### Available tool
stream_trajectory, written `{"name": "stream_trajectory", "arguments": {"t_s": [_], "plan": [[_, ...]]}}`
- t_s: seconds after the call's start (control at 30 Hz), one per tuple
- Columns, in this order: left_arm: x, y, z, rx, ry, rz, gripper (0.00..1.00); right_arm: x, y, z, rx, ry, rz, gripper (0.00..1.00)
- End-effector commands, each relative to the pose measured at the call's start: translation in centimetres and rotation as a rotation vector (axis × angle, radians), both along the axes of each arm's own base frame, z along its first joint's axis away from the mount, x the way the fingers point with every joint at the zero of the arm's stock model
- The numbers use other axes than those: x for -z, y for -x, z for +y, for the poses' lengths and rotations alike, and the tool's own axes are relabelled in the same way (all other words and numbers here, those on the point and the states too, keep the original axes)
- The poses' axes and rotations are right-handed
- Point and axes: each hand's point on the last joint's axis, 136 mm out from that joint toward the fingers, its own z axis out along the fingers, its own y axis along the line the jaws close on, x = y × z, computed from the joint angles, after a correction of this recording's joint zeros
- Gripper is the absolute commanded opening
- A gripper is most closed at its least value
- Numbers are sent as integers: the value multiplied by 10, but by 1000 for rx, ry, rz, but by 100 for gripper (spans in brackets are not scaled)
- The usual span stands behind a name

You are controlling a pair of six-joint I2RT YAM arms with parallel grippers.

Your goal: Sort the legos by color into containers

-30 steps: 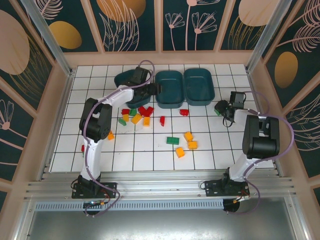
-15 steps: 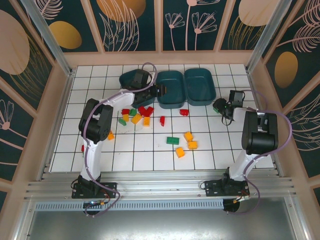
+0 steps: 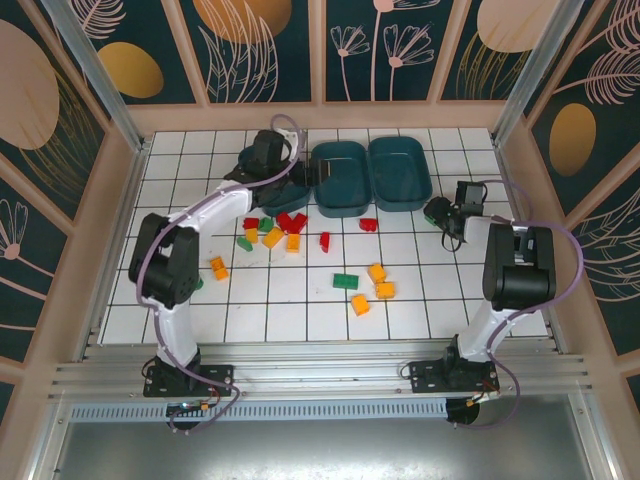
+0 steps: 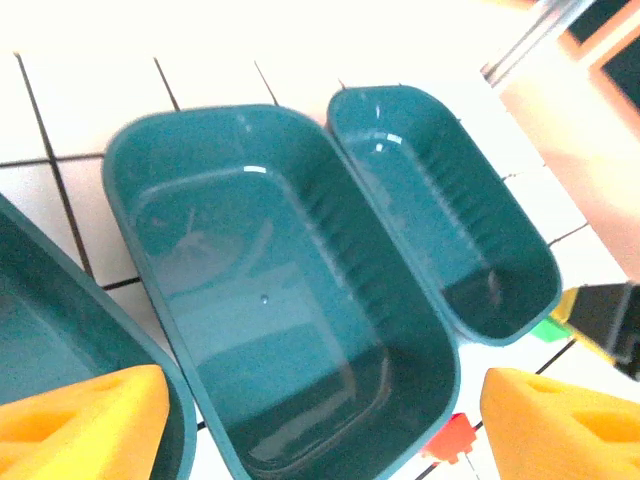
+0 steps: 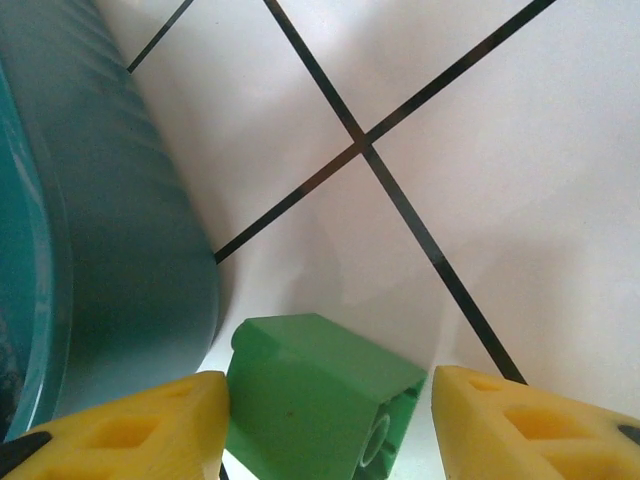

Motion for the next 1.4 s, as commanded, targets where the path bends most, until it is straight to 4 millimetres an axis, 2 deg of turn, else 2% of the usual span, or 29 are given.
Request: {"name": "stream_trajectory", "arguments": {"t_s": [0.0,0.1,0.17,0.23,0.3,0.4,0.53,0.73,0.93,1.13,1.37], "plan": [[-16,-12,52,-198,28,-8,82,-6,6,-2,24,16,-8,58],[8,-18,111,-387,56,88,79,-10,8,-2,24,19,-19,60],[28,-20,141,-483,63,145,77,-14,7,0,15,20,-34,64],[44,-21,160,-540,69,175,76,-13,6,1,8,22,-36,66],[58,-26,168,-554,65,202,77,-11,4,2,1,18,-31,66],[72,-39,168,-529,70,224,76,-9,2,6,-11,10,-32,66],[84,-56,161,-475,41,215,73,4,-1,7,-22,13,-3,66],[102,-69,160,-436,-45,215,67,17,0,7,-18,26,37,62],[107,-76,149,-347,-77,190,60,18,-1,4,-7,43,55,50],[110,-77,140,-264,-96,173,58,12,-3,1,-3,59,39,33],[109,-77,133,-212,-99,163,59,4,1,-3,21,74,18,28]]}}
